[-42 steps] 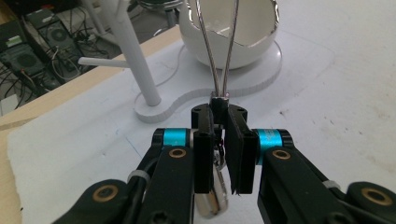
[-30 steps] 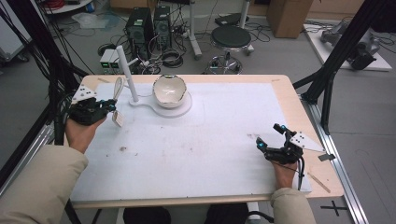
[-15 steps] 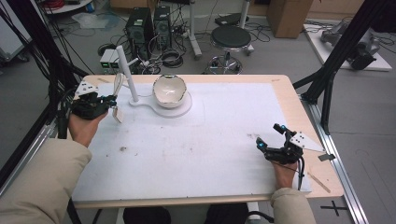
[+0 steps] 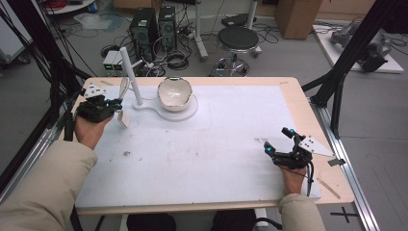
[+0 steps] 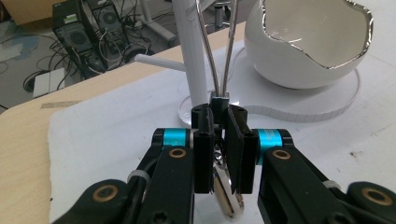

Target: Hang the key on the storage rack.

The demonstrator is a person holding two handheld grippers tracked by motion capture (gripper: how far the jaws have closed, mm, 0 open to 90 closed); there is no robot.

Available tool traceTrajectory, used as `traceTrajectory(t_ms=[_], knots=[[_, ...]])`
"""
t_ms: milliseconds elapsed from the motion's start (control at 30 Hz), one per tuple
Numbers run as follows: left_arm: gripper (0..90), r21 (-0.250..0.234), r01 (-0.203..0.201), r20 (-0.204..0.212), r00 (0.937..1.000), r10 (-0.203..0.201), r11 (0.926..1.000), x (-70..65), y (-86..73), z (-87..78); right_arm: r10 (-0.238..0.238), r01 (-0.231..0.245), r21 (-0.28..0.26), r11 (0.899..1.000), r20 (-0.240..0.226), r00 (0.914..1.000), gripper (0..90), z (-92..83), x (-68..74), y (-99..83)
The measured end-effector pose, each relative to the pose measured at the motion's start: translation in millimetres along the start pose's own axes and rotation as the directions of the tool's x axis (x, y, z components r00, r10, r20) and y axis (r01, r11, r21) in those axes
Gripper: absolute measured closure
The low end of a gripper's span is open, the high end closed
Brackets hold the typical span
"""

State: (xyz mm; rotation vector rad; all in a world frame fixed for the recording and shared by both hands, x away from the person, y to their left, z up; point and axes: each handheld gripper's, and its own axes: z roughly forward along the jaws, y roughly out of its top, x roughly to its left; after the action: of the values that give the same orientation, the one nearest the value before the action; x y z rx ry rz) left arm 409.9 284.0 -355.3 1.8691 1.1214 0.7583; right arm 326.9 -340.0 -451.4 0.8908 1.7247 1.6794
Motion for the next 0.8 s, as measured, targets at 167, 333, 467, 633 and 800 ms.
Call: traceTrajectory(t_ms=[167,333,467,633,800], knots=[[81.7,0.006,-0.003,-0.015,0.9999,0.003,1.0000,1.2,-1.5,5.9,0.001,-0.001,0.001,1.000,0.001,1.0000,2.0,0.0,0.0,0.0],[81.7,0.015,-0.001,-0.013,0.9999,0.002,0.9999,2.6,-3.1,11.5,0.007,-0.007,0.003,1.000,0.002,1.0000,2.0,-0.3,0.3,0.0],[81.8,0.020,-0.002,-0.016,0.9999,0.002,0.9998,2.9,-4.5,16.1,0.009,-0.009,0.002,1.000,0.002,1.0000,2.0,-0.3,0.4,-0.1],[81.7,0.019,0.015,-0.020,0.9997,-0.014,0.9997,4.5,-5.8,19.9,0.009,-0.009,0.002,1.000,0.003,1.0000,2.0,-0.3,0.4,-0.1],[81.7,0.039,0.007,-0.019,0.9998,-0.007,0.9992,5.1,-7.5,23.6,0.008,-0.008,0.003,1.000,0.003,1.0000,2.0,-0.3,0.4,-0.1]])
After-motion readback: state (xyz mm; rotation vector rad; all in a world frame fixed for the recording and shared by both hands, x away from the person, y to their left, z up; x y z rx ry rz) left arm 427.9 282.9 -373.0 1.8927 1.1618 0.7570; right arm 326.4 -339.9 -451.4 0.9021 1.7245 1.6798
